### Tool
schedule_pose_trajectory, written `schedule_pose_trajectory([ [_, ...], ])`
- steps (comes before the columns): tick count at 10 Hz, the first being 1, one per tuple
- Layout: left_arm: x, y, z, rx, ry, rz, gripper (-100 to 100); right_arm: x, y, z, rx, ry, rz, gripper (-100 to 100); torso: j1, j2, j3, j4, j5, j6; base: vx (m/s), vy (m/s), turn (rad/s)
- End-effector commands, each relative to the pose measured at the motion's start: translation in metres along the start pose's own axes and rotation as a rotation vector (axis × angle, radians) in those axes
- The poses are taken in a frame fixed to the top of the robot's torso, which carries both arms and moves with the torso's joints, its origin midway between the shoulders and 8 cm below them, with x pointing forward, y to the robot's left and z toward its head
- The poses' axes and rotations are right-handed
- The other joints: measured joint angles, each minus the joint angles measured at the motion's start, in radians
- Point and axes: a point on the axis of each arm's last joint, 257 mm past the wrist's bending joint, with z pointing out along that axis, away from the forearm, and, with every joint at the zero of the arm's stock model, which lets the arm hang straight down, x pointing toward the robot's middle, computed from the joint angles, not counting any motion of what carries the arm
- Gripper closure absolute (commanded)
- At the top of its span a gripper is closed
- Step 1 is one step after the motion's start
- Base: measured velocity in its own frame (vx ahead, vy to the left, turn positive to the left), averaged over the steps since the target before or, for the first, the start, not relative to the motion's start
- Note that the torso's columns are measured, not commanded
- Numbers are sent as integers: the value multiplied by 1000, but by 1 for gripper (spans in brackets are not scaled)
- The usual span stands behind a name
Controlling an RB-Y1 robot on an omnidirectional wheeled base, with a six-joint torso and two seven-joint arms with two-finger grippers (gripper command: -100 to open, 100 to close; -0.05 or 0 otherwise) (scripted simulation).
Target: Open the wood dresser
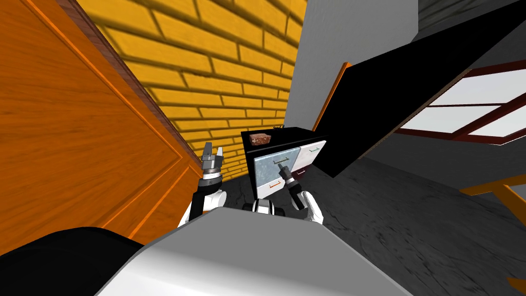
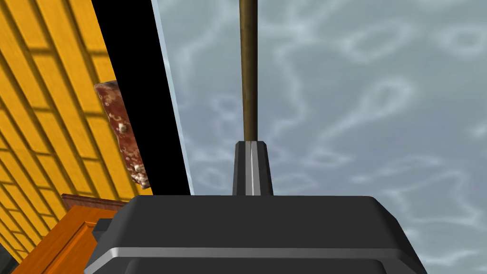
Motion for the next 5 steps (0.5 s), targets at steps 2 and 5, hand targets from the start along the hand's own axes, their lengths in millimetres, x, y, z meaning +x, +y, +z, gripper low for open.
schedule_pose_trajectory([
  [2, 0, 0, 0, 0, 0, 0, 0, -2, 0, -5, -13, -29, -80, -100, 0, 0, 0, 0, 0, 0, -29, 44, 16],
  [5, 0, 0, 0, 0, 0, 0, 0, -9, -4, -1, 3, -20, -55, -100, -2, 1, 1, 0, -1, 0, -36, 47, 2],
])
